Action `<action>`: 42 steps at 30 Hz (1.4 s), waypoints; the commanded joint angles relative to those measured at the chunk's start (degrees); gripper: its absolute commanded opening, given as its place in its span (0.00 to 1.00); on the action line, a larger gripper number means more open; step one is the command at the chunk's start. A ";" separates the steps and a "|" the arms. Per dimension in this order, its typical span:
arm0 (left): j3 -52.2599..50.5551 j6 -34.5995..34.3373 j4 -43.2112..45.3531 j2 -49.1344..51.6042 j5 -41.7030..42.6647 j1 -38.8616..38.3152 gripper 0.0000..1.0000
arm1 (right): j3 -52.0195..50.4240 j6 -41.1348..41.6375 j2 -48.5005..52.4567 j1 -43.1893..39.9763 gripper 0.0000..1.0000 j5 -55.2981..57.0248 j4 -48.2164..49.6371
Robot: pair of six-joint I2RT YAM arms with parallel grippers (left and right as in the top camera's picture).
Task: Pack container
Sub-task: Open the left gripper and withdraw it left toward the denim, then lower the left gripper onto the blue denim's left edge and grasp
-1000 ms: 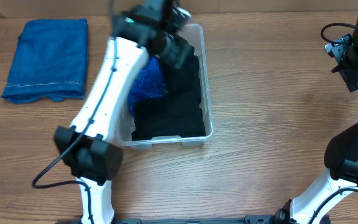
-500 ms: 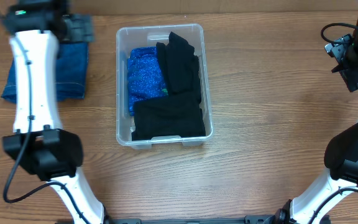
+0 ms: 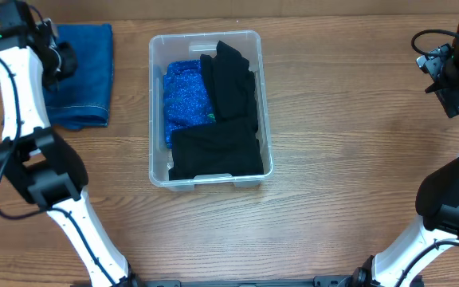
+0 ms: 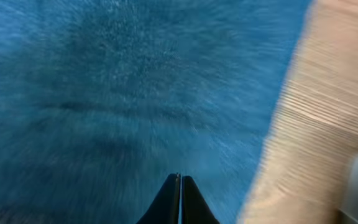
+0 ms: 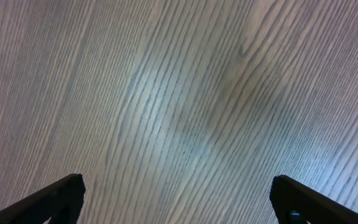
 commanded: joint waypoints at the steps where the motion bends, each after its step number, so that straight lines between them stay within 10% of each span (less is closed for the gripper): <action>1: -0.26 -0.55 1.90 3.76 -8.02 0.02 0.04 | 0.04 0.24 0.02 -0.04 1.00 0.44 0.17; 7: -0.31 -3.56 -2.34 8.11 -15.13 0.52 0.04 | 0.04 0.24 0.02 -0.04 1.00 0.44 0.17; 26: -4.90 -4.28 -18.80 10.08 7.37 -3.23 0.04 | 0.04 0.24 0.02 -0.04 1.00 0.44 0.17; 36: 10.03 -1.90 -18.80 6.34 8.52 -1.16 0.04 | 0.04 0.24 0.02 -0.04 1.00 0.44 0.17; 42: 16.48 -2.05 -19.12 5.31 9.11 3.96 0.45 | 0.04 0.24 0.02 -0.04 1.00 0.44 0.17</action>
